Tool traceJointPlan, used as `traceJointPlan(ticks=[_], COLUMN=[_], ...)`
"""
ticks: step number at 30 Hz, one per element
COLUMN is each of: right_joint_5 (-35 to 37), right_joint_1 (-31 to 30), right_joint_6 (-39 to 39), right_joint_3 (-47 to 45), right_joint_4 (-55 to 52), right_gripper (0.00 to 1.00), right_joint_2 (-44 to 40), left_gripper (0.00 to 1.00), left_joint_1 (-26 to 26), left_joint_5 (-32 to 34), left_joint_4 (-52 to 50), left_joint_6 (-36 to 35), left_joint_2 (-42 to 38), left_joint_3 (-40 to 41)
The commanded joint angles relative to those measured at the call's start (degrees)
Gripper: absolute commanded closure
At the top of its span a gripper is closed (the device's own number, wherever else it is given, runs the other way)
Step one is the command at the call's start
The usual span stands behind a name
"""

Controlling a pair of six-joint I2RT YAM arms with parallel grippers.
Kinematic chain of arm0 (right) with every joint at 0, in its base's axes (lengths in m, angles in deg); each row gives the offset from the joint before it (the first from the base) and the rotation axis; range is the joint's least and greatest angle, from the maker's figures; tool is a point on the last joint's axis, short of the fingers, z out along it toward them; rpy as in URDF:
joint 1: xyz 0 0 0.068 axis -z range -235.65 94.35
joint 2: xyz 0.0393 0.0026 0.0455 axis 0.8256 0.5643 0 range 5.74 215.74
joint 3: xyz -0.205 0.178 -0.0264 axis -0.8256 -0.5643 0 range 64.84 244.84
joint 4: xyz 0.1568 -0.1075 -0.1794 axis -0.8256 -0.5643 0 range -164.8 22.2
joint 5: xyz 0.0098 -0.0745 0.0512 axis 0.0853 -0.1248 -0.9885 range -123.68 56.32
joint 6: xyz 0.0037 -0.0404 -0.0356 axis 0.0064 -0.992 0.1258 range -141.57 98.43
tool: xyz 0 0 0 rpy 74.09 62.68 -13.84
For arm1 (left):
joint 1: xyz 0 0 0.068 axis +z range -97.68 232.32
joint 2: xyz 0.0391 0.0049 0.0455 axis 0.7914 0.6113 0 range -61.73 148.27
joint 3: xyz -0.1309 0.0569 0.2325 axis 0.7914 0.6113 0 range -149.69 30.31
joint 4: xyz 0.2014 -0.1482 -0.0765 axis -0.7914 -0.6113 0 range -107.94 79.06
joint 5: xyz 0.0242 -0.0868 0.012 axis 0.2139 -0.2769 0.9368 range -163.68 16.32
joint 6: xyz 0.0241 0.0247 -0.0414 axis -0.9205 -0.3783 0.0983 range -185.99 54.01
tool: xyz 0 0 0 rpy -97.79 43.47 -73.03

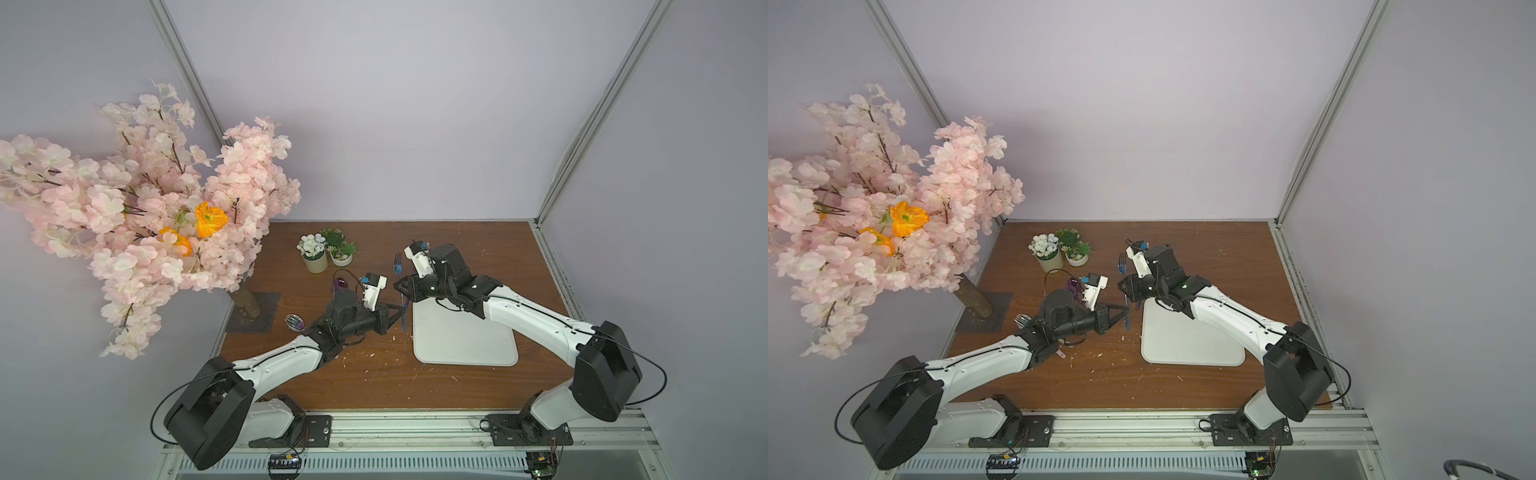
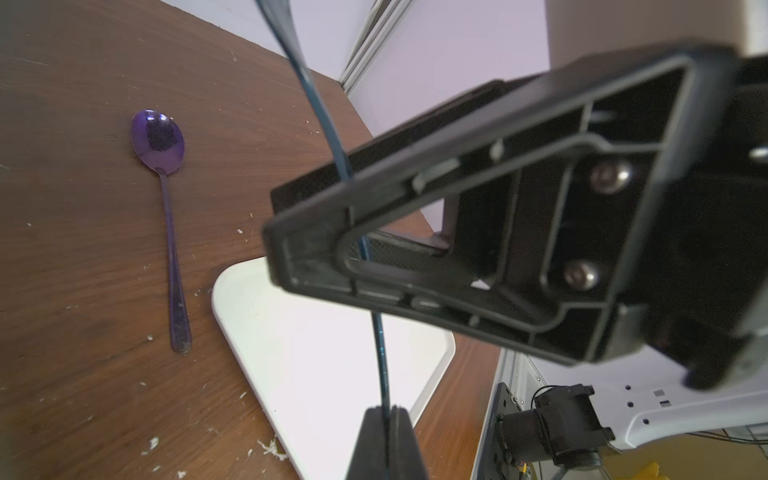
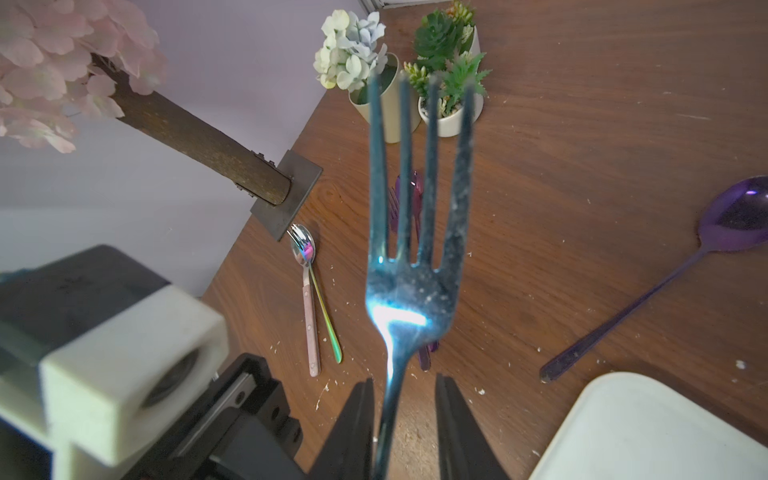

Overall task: Set the spoon and fork side by side
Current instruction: Pick up the fork at the center of the board, then place the fork on the tray.

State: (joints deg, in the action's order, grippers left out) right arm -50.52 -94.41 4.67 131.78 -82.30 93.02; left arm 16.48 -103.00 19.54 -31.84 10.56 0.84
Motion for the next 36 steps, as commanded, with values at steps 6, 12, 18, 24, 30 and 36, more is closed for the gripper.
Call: traceJointPlan(ticks=[6, 12, 18, 24, 30, 36], right_joint_5=[4.1, 11.4, 14.5, 16.3, 15.0, 14.0], right_joint_1=[-0.6, -0.3, 2.8, 3.6, 3.4, 1.6], right_joint_6=[-0.9, 0.4, 1.6, 6.2, 8.6, 10.9], right_joint_3=[2.3, 4.7, 3.6, -2.6, -3.9, -0.2], right_joint_4=[-3.4, -10.0, -18.9, -23.6, -22.7, -24.7], right_gripper=[0.94, 1.0, 1.0, 1.0, 1.0, 1.0], right_joint_2=[0.7, 0.6, -0.5, 0.0, 5.7, 12.1], left_gripper=[1.0, 0.79, 0.15, 0.1, 0.1, 0.1], left_joint_1=[-0.6, -0.5, -0.3, 0.2, 0.2, 0.2], left_joint_5=[-0.3, 4.8, 21.6, 39.4, 41.4, 40.3], left_joint_4=[0.4, -3.1, -15.4, -28.6, -29.8, -29.9], left_joint_6=[-1.9, -2.7, -4.5, -5.0, -5.2, -4.9], left_joint_2=[-0.1, -2.4, -14.5, -26.3, -30.8, -29.7], left_joint_3=[-1.8, -1.8, -0.9, -1.1, -0.3, -0.1])
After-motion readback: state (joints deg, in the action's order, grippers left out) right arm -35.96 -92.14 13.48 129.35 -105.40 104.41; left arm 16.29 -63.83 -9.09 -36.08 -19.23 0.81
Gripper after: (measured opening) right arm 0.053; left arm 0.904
